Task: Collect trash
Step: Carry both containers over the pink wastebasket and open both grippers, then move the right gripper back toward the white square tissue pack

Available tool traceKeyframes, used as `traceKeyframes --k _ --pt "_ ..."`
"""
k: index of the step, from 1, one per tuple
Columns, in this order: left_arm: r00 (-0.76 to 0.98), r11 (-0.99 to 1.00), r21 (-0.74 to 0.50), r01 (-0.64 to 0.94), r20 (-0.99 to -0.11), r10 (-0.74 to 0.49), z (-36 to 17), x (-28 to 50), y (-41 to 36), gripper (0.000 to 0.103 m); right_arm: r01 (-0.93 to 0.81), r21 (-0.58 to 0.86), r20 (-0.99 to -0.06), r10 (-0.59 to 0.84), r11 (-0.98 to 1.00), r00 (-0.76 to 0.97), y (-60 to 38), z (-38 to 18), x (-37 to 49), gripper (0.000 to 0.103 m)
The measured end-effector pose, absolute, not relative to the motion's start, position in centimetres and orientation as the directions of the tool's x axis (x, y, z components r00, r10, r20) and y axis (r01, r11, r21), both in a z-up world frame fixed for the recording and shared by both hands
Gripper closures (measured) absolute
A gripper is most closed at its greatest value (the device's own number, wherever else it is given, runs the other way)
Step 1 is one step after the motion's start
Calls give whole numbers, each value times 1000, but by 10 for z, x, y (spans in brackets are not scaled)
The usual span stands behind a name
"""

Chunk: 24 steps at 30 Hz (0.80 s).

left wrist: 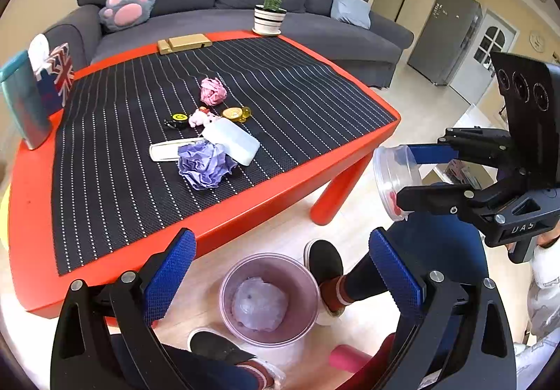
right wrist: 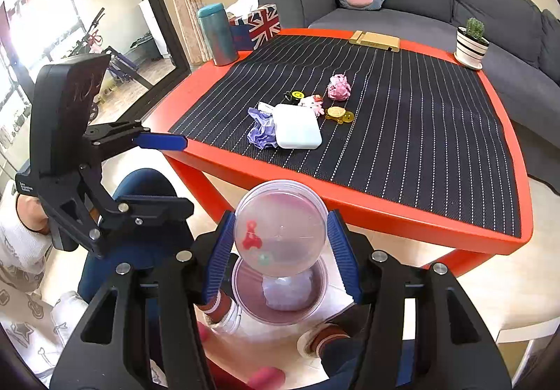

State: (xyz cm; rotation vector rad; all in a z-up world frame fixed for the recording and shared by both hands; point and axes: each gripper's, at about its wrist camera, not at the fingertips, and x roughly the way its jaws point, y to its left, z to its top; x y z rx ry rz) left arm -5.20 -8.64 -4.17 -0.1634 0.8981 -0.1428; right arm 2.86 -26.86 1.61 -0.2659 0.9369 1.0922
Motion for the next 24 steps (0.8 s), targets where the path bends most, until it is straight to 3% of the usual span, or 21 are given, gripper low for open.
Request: traceKeyframes --k 21,23,24 --pt "659 979 -205 -23 -740 -139 -30 -77 -54 8 -871 265 -765 640 414 71 -247 7 9 49" --pt "659 978 -206 -28 -739 -137 -31 -79 -51 8 -875 268 -764 642 404 63 -245 7 7 40" --pt "659 978 -206 -30 -740 -136 -31 -79 -50 8 -875 265 -764 642 405 65 -243 7 7 20"
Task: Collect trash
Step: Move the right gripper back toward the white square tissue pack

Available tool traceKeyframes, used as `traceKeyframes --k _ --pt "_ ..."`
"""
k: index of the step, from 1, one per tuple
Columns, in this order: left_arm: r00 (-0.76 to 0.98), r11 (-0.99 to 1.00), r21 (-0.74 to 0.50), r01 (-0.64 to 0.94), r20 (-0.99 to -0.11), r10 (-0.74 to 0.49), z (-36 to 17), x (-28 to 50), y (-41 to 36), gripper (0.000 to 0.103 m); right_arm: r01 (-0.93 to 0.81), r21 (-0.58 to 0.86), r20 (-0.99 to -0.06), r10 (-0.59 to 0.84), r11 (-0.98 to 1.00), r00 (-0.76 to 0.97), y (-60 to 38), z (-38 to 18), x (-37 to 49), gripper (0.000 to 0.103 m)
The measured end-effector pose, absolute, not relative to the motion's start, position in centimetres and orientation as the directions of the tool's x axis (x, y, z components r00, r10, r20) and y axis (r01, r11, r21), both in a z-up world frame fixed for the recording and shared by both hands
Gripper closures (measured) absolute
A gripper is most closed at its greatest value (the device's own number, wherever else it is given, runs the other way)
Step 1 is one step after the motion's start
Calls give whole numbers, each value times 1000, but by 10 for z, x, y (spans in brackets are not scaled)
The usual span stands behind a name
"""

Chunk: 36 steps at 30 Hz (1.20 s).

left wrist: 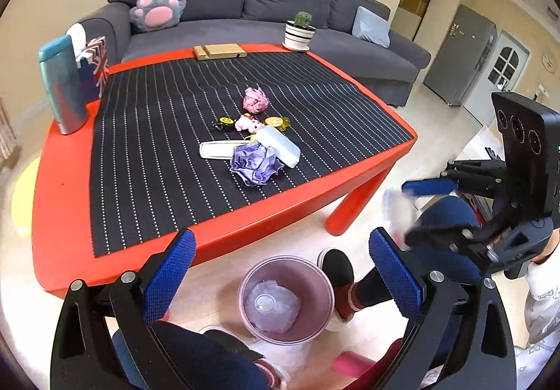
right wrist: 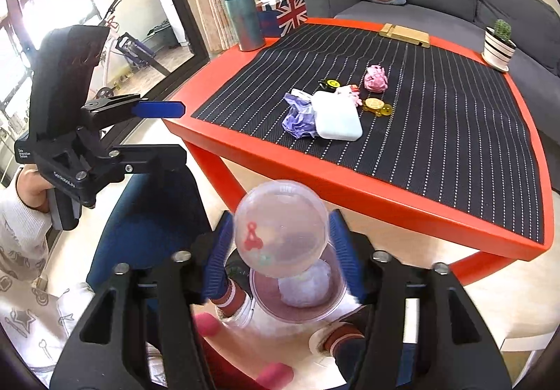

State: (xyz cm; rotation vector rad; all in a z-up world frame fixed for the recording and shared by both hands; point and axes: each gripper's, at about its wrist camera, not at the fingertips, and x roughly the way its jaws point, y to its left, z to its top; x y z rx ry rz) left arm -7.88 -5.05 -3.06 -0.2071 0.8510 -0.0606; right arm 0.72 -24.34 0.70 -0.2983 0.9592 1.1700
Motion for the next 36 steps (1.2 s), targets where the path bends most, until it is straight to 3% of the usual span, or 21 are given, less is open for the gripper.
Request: traceKeyframes --k 1,36 --pt "658 978 -205 -31 -741 -135 -31 -79 -50 8 -874 264 -763 643 407 69 -243 7 8 8" --pt "652 978 -205 -32 -746 -135 -27 -73 -49 8 -841 302 -745 662 449 86 -248 20 30 5"
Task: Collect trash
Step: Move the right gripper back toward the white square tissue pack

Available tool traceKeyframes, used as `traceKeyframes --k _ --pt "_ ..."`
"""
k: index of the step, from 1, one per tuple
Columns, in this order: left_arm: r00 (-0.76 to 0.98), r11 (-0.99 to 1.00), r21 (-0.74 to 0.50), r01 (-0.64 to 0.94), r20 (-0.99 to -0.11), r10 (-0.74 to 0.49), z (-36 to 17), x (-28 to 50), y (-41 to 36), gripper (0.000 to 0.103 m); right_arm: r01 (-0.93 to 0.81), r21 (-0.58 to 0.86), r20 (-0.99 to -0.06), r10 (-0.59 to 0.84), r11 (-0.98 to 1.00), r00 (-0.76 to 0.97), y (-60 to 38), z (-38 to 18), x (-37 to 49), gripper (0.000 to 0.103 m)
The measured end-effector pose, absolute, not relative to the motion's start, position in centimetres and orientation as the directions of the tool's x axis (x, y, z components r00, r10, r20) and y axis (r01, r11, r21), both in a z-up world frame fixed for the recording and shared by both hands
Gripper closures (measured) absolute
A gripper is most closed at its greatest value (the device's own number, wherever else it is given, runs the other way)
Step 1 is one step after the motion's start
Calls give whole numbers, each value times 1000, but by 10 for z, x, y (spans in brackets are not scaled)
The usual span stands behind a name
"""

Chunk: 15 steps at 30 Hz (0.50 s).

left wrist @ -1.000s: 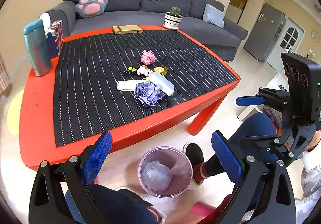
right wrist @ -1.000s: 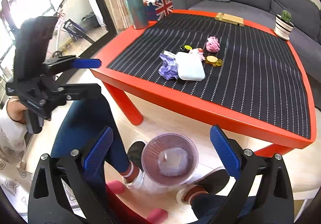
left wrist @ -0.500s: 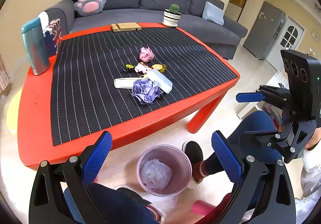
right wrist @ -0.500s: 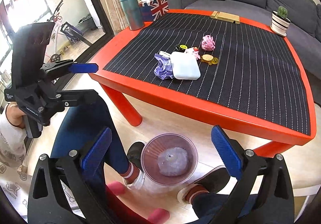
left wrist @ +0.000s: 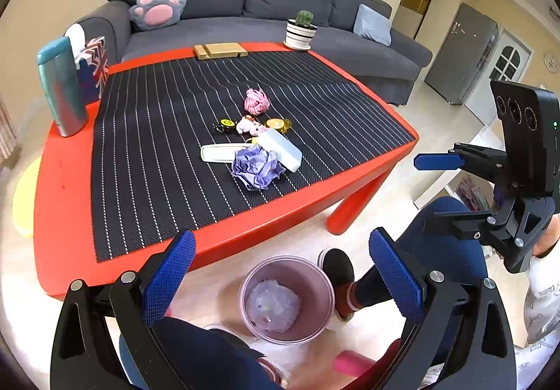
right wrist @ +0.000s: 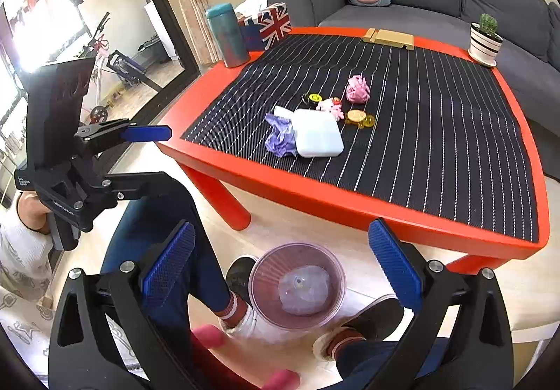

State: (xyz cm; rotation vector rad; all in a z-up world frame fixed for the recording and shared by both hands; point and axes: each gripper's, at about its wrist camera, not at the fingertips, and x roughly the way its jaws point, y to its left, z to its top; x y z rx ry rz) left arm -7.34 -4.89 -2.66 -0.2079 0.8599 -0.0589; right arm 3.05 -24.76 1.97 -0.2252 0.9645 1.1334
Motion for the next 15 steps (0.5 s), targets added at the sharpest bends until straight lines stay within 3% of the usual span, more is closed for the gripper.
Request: traceKeyframes --k 15 --pt "662 976 -210 -59 -740 -119 -16 -60 -29 8 -864 325 -746 666 385 16 -208 23 78 5"
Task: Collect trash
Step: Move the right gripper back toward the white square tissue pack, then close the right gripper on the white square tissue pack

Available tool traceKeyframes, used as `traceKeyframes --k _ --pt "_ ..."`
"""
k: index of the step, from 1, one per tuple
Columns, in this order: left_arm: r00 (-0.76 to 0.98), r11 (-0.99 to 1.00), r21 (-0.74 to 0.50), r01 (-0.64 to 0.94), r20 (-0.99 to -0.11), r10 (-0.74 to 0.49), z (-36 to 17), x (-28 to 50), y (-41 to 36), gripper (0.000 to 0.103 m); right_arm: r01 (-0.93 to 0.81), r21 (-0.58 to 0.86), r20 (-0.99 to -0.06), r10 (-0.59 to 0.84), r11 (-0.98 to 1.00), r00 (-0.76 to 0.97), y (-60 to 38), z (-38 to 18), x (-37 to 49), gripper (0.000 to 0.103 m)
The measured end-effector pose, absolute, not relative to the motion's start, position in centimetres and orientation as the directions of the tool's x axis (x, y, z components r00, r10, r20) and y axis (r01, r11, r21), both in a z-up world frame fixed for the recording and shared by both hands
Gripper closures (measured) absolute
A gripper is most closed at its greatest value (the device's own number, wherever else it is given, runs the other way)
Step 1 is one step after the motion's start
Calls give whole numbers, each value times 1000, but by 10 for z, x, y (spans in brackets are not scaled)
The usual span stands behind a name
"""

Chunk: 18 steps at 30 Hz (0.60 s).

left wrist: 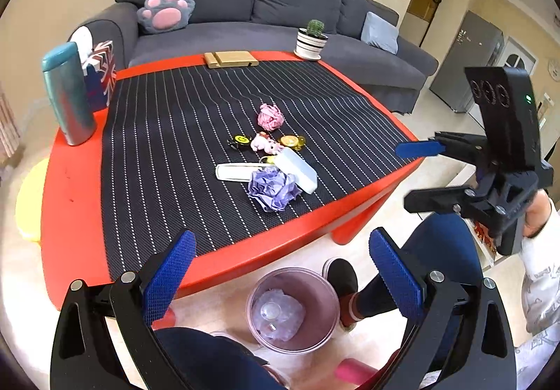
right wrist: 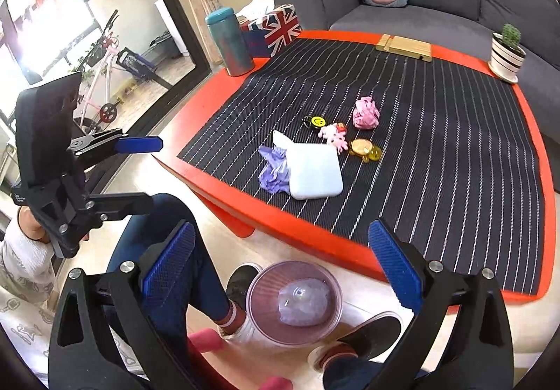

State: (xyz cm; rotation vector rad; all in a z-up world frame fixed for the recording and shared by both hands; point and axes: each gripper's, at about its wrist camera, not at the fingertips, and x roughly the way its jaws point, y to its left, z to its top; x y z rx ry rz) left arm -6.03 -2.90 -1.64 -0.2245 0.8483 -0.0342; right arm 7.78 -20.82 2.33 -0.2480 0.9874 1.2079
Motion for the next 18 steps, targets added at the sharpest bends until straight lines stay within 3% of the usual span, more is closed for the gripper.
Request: traceKeyframes --k 18 --pt "641 969 -223 -106 -760 -106 -27 -44 -7 8 -910 332 -802 582 250 -132 -146 -17 127 5"
